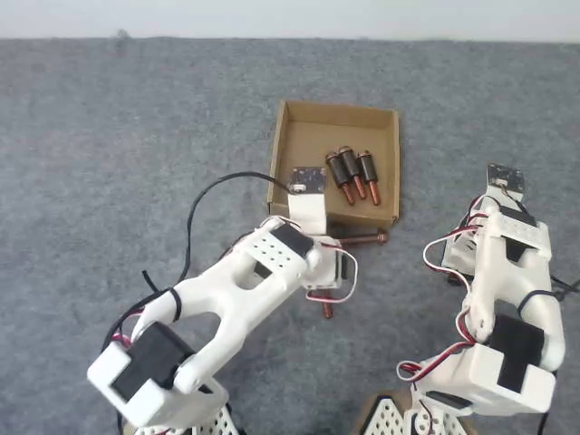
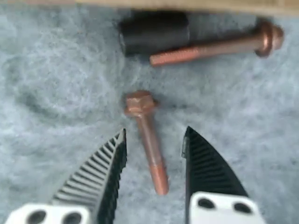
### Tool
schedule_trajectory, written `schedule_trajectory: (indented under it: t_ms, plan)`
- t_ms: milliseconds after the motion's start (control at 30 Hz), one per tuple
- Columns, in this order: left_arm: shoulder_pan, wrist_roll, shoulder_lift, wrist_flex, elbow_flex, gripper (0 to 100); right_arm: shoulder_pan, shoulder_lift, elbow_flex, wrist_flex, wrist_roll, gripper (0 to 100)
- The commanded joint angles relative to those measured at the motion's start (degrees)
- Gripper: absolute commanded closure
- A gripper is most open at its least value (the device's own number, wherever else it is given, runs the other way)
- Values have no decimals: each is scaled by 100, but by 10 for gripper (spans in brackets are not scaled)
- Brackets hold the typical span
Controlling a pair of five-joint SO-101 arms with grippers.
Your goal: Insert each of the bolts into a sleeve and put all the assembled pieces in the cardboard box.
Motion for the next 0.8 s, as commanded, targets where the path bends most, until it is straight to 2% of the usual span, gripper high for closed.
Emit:
schedule_trajectory:
  t_ms: [0,267,500,767]
  plan:
    - [35,44,-18,35,-233,825,48,22,-281,-66,114,968]
    - [-211,53,35,-290,-224,904,48,31,-281,-66,114,968]
    - [-281,62,844,-255,-716,904,48,31,-281,-66,114,968]
    - [-281,62,1231,149,-1130,906,48,31,-281,-66,114,968]
